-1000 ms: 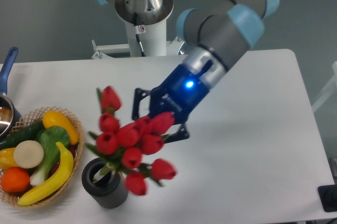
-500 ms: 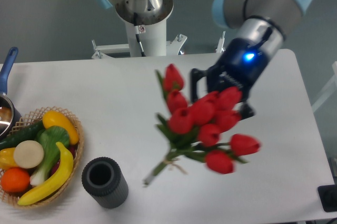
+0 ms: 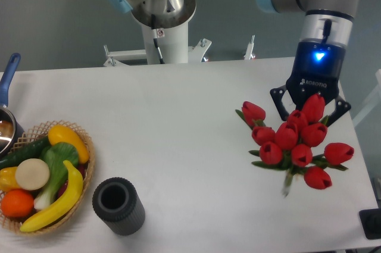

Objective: Pick up the flowers from the vase
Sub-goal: 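Carry the tulips away from the vase across the table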

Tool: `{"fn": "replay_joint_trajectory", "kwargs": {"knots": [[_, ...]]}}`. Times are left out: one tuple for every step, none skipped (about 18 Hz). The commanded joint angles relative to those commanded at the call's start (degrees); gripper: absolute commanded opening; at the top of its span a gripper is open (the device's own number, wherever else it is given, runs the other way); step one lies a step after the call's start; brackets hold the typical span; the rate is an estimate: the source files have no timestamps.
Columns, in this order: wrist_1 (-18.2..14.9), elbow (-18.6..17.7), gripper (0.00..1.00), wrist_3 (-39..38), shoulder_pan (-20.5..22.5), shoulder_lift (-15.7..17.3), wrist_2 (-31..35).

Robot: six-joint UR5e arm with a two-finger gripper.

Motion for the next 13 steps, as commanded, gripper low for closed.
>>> {"fn": "replay_joint_trajectory", "kwargs": {"knots": [[-0.17,-1.33,0.0,1.66,-0.43,0.7,1.5],[-1.13,-2.56,0.0,3.16,-0.61,1.58,3.34],[-2.27,-3.61,0.0,4.39,-0.61,1.85,6.14],[-3.5,-4.15,0.0,5.88,-0.61,2.03,10.26],[-5.34,-4.15,0.0,6.16,-0.87,2.03,15.17],[-7.62,-3.89,0.0,6.42,-1.14,1.42,18.88],[-10.08,-3.97,0.0,6.69,-1.23,0.72,21.17],[-11.5,-3.98,0.0,7.13,-1.23,-0.16,23.02],[-12.3,-3.28,0.0,7.65,-1.14,-1.21,24.52],[-12.83,-1.97,0.0,7.66,-1.31,-2.27,25.67],[-13.88,-0.48,0.0,7.66,-1.75,-3.32,26.46],[-15.89,1.37,0.0,7.57,-2.54,-4.2,27.34],[-18.26,2.78,0.0,7.48,-3.24,-4.56,28.05]]}}
